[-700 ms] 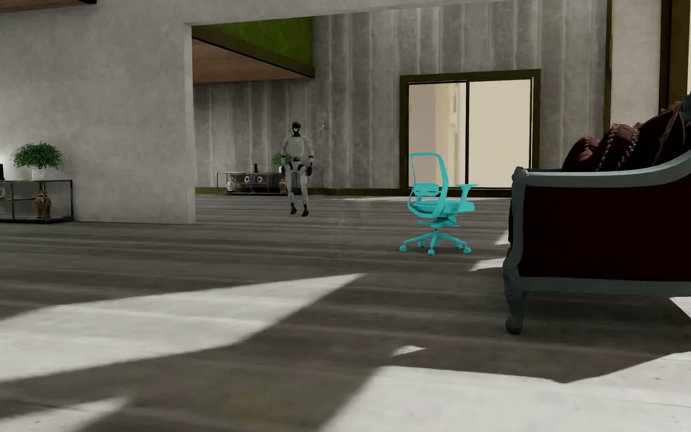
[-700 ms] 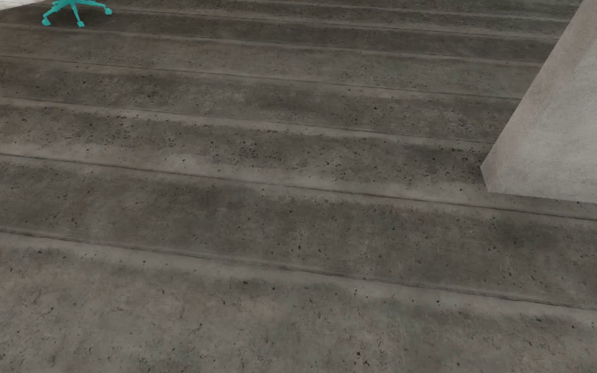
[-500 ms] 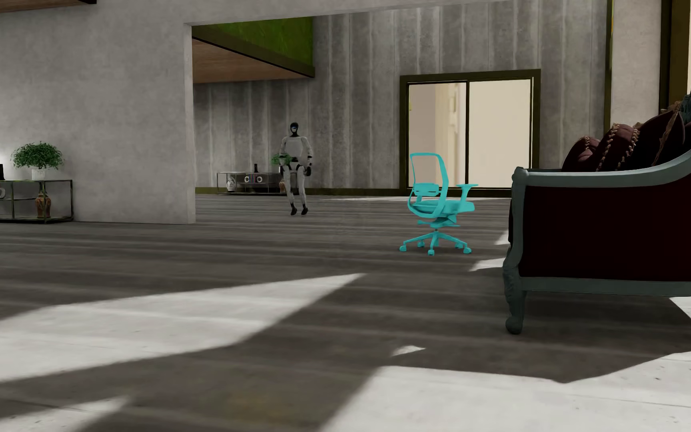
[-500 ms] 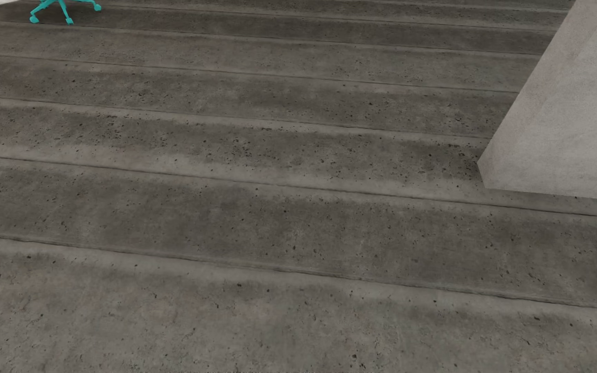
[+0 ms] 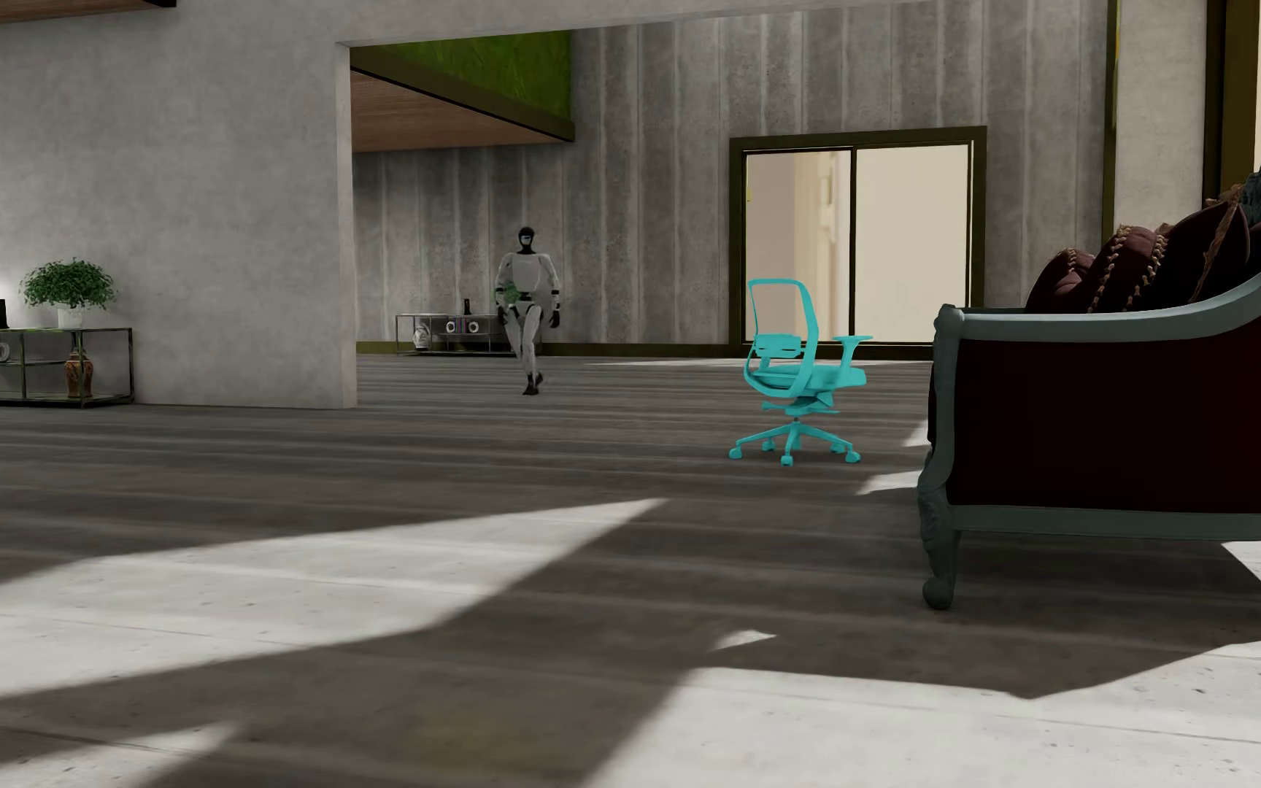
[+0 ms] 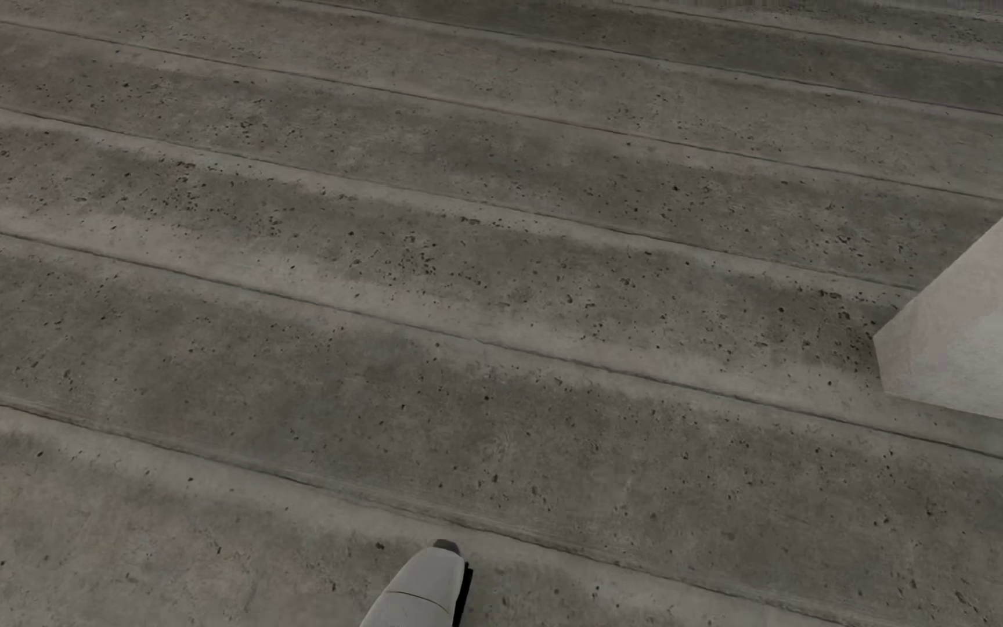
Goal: Move towards the dark red sofa
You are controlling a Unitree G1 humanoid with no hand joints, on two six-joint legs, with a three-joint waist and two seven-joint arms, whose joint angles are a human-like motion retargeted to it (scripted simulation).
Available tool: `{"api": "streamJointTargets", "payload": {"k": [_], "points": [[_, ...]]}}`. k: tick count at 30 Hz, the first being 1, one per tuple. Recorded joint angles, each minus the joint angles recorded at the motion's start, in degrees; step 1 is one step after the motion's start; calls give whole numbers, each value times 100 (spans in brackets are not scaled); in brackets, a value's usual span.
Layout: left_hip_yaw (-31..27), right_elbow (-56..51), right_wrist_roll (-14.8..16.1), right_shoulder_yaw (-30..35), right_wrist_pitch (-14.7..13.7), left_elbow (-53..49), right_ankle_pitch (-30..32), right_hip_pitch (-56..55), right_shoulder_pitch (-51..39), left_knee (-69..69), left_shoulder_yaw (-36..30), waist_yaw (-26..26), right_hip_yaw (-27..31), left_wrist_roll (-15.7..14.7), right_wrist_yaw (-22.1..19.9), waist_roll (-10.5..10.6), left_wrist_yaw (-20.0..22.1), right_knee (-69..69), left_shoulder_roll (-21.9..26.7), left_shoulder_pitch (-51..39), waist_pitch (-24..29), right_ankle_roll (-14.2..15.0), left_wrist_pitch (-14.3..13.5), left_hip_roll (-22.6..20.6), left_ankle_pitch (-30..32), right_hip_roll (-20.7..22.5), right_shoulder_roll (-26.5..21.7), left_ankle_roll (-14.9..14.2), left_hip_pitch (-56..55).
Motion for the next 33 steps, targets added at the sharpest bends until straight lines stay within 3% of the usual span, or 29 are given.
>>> {"api": "streamJointTargets", "payload": {"k": [1,3,5,6,8,10,11,13,14,16,17,18,19,20,22,25,28,29,30,31,32,33], "points": [[0,304,0,112,0,122,859,-84,58,323,-100,-29,0,0,0,-124,0,538,3,-29,11,0,0,-168,-180,-186,49,0,173],[0,803,0,236,0,113,2574,-975,257,439,-87,-325,0,0,0,10,0,2560,-61,-124,-2,0,0,-385,-620,-206,81,0,728],[0,830,0,212,0,-263,2538,-2188,505,210,-57,-767,0,0,0,98,0,4688,-72,-228,161,0,0,-615,-954,-231,17,0,1583],[0,812,0,48,0,-461,2424,-2813,669,-48,-73,-1115,0,0,0,193,0,5032,-71,-284,151,0,0,-607,-1029,-142,53,0,2066],[0,943,0,251,0,-900,2618,-3856,729,-845,139,-1742,0,0,0,369,0,4075,-39,-412,264,0,0,-607,-914,10,2,0,3127],[0,827,0,137,0,-1325,3329,-4502,964,-1539,173,-2272,0,0,0,500,0,1933,48,-500,247,0,0,-531,-1032,9,-63,0,4155],[0,805,0,119,0,-1531,3023,-4764,994,-1752,224,-2479,0,0,0,520,0,955,118,-579,188,0,0,-495,-1170,-20,-65,0,4554],[0,736,0,127,0,-1736,899,-5125,1085,-1879,232,-2761,0,0,0,553,0,5,226,-784,128,0,0,-415,-1461,-101,-109,0,5249],[0,746,0,26,0,-1757,871,-5176,1065,-1815,305,-2882,0,0,0,581,0,239,216,-931,106,0,0,-423,-1441,-285,-88,0,5303],[0,838,0,76,0,-1573,3004,-5610,1106,-1294,508,-3189,0,0,0,656,0,713,153,-829,82,0,0,-197,-844,-146,-57,0,5538],[0,988,0,87,0,-1355,3520,-5622,1121,-674,540,-3069,0,0,0,854,0,1164,29,-764,15,0,0,41,45,87,-39,0,5416],[0,1102,0,231,0,-1128,3490,-5404,1061,300,480,-2828,0,0,0,862,0,1428,8,-636,-37,0,0,67,969,296,-22,0,5097],[0,1136,0,249,0,-1015,3330,-5128,992,1485,292,-2623,0,0,0,864,0,1518,35,-559,-92,0,0,169,1387,557,9,0,4451],[0,1211,0,-127,0,-1069,2949,-4704,942,2544,381,-2408,0,0,0,924,0,1430,9,-385,-117,0,0,328,900,767,102,0,3804],[0,1092,0,-155,0,-894,2066,-3366,701,3062,198,-1817,0,0,0,668,0,842,16,-279,-3,0,0,110,-383,745,41,0,2783],[0,206,0,-222,0,-820,738,-1628,466,1168,277,-817,0,0,0,307,0,-39,99,-45,63,0,0,27,-492,424,-221,0,1701],[0,-315,0,-603,0,-763,-366,-563,64,-1560,344,-413,0,0,0,307,0,-352,74,92,-101,0,0,205,70,269,-404,0,1060],[0,-321,0,-596,0,-682,-427,-308,-79,-3733,306,-314,0,0,0,327,0,-337,79,113,-179,0,0,339,1633,226,-418,0,938],[0,-339,0,-748,0,-629,-256,-42,-114,-1860,338,-143,0,0,0,281,0,-247,78,154,-152,0,0,397,405,22,-394,0,813],[0,-432,0,-967,0,-522,101,194,-46,-1225,288,-35,0,0,0,250,0,-34,43,169,-139,0,0,355,-216,-198,-351,0,671],[0,-318,0,-952,0,-344,827,172,124,-594,255,18,0,0,0,184,0,436,5,218,-285,0,0,291,125,-394,-274,0,505],[0,57,0,-964,0,-89,2024,-4,223,27,188,-51,0,0,0,18,0,1252,-2,218,-328,0,0,11,212,-588,-69,0,471]]}}
